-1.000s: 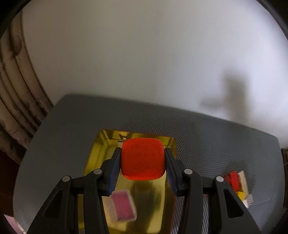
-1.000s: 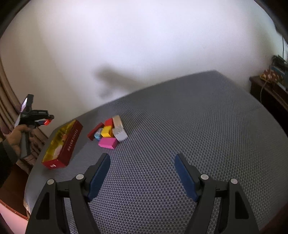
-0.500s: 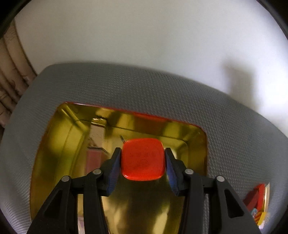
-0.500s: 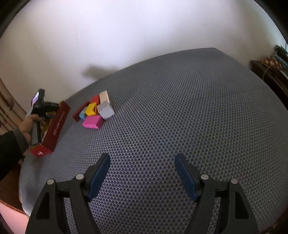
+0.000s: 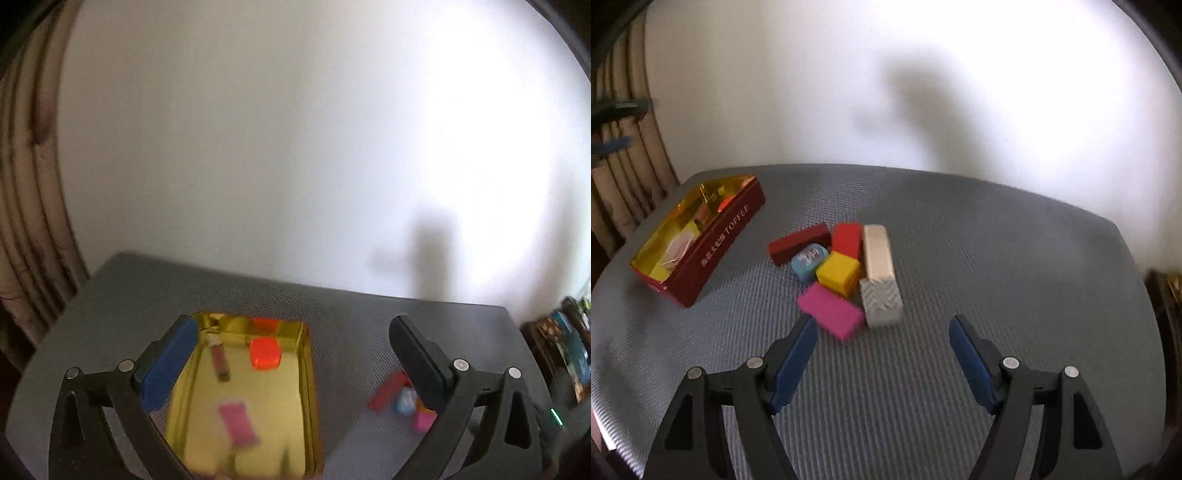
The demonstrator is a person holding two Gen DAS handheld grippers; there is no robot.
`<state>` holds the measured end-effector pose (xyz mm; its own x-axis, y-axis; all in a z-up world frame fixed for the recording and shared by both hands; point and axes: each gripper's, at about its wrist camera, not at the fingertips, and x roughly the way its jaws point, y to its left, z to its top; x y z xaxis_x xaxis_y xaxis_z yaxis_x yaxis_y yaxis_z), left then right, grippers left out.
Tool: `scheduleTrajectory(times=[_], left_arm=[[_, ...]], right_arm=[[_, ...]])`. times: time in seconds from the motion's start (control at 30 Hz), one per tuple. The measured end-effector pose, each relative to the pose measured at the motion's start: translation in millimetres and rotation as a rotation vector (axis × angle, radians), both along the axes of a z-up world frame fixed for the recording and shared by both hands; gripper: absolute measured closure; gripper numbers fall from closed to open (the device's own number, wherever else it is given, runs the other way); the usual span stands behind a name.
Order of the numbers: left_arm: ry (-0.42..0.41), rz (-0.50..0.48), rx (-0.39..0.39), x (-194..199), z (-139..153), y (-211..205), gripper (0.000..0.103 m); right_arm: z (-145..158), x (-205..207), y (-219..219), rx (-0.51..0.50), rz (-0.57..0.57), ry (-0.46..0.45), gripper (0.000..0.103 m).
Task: Organize rigid objects
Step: 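Grasp the black-white chevron cube with the right tool and place it in the tin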
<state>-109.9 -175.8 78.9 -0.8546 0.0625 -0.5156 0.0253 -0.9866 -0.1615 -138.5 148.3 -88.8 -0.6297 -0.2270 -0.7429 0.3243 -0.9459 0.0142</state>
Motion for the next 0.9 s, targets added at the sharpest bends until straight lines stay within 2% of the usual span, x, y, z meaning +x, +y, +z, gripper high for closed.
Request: scheduleTrajectory(times=[0.07, 0.17, 0.27, 0.33, 0.4, 0.53, 0.67, 0.8, 0.9], left_arm=[[-0.015, -0.011, 0.016, 35, -4, -1, 0.001], [-0.075, -0.011, 0.053, 84, -27, -9, 0.001], [-0.106, 0.008, 0.064, 107, -46, -9, 0.001], [-0.132, 0.001, 0.109, 129, -58, 3, 0.001], [-0.15, -0.02, 0.121, 129, -69, -4, 0.001], [-0.163, -0.071, 0.094, 132, -77, 13, 0.001], [-0.134, -0.102, 0.08, 139, -66, 17, 0.001], [-0.098, -0.103, 0.049, 151, -57, 22, 0.001], [-0.107, -0.116, 0.112, 159, -50, 20, 0.001]], right_arm=[[-11, -16, -10, 0.029, -0.017, -0.014, 0.027], [-28, -36, -15, 0.014, -0.054, -0.06, 0.029], [-38, -48, -8, -0.005, -0.11, -0.072, 0.031], [-43, -52, -8, -0.001, -0.115, -0.085, 0.038], [-50, -56, -10, -0.022, -0.099, -0.12, 0.073], [-46, -58, -6, -0.067, -0.12, -0.121, 0.073], [-9, -63, 8, -0.018, -0.177, -0.048, 0.073], [59, -77, 14, 0.071, -0.217, 0.089, 0.073], [121, -76, 11, 0.076, -0.237, 0.19, 0.073]])
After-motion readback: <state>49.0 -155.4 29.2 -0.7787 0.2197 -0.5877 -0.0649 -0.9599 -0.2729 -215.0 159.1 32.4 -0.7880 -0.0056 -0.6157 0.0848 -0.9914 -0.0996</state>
